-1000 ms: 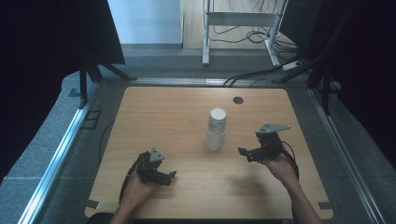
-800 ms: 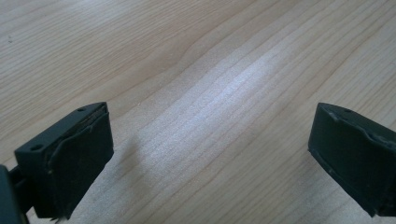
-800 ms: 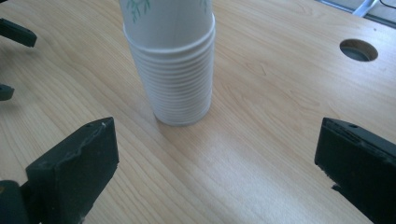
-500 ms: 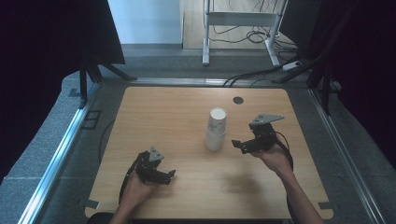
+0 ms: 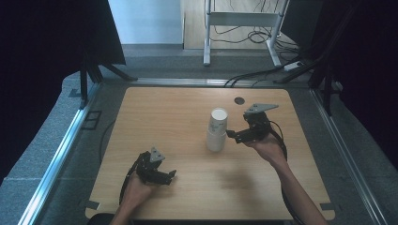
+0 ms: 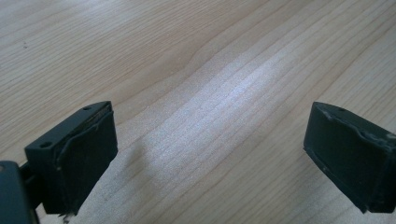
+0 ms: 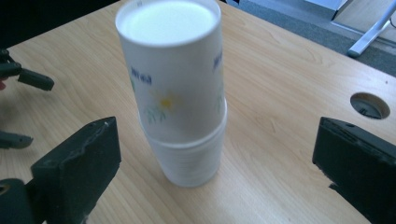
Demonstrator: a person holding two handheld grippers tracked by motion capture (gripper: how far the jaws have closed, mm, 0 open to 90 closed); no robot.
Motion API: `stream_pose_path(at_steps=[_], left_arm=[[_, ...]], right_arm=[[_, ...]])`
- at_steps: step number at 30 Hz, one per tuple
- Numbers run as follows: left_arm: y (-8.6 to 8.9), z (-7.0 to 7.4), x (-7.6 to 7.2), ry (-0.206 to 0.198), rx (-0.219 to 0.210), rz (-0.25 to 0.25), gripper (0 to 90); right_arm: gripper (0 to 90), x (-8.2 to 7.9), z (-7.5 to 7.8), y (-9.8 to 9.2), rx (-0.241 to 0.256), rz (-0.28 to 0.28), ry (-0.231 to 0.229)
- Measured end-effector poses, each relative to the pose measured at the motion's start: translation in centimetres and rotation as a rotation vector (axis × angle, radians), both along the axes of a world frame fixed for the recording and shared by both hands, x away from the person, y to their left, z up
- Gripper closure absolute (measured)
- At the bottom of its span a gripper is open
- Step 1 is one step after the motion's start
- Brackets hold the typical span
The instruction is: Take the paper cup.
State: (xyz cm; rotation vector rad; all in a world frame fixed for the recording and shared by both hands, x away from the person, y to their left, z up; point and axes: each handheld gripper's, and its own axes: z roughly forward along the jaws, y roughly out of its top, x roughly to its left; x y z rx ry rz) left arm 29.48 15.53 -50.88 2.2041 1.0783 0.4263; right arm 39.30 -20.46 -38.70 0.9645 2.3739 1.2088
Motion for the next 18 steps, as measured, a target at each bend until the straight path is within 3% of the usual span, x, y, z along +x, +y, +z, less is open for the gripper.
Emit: stream_pose_path(at_steps=[18], left_arm=[[0.0,0.0,0.0,0.003,0.02,0.001,4.6]], right_arm=[[18.3,2.2,2.4,3.9,0.001,0.051,0.01]])
